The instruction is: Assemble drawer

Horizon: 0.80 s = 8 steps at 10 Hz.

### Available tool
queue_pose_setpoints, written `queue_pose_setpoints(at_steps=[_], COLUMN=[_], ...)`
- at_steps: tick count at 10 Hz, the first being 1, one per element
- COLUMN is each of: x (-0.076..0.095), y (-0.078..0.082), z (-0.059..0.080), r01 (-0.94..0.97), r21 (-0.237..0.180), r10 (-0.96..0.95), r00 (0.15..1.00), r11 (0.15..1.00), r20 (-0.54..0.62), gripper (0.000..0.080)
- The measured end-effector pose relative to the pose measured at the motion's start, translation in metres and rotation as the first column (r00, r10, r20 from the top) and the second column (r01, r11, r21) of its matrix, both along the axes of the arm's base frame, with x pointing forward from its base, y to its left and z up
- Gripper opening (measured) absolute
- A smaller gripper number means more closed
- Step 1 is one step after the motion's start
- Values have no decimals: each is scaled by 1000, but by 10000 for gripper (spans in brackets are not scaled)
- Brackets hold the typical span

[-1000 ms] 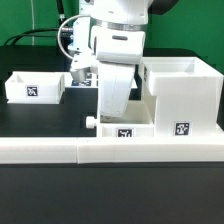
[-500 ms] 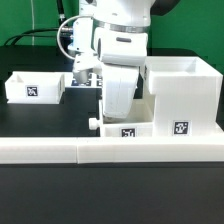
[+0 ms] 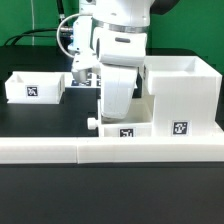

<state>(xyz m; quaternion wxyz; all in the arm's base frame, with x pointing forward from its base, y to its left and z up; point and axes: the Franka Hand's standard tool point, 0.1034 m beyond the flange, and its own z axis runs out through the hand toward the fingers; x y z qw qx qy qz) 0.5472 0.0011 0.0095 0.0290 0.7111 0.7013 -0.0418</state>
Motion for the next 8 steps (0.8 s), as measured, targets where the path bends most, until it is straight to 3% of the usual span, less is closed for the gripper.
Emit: queue_pose_setpoints(at_steps=[8], x=[2], y=[8], z=[-1], r01=[13], r21=[-5], r10=[-13], r00=[999], r11=[1000], r20=[32], gripper=[44])
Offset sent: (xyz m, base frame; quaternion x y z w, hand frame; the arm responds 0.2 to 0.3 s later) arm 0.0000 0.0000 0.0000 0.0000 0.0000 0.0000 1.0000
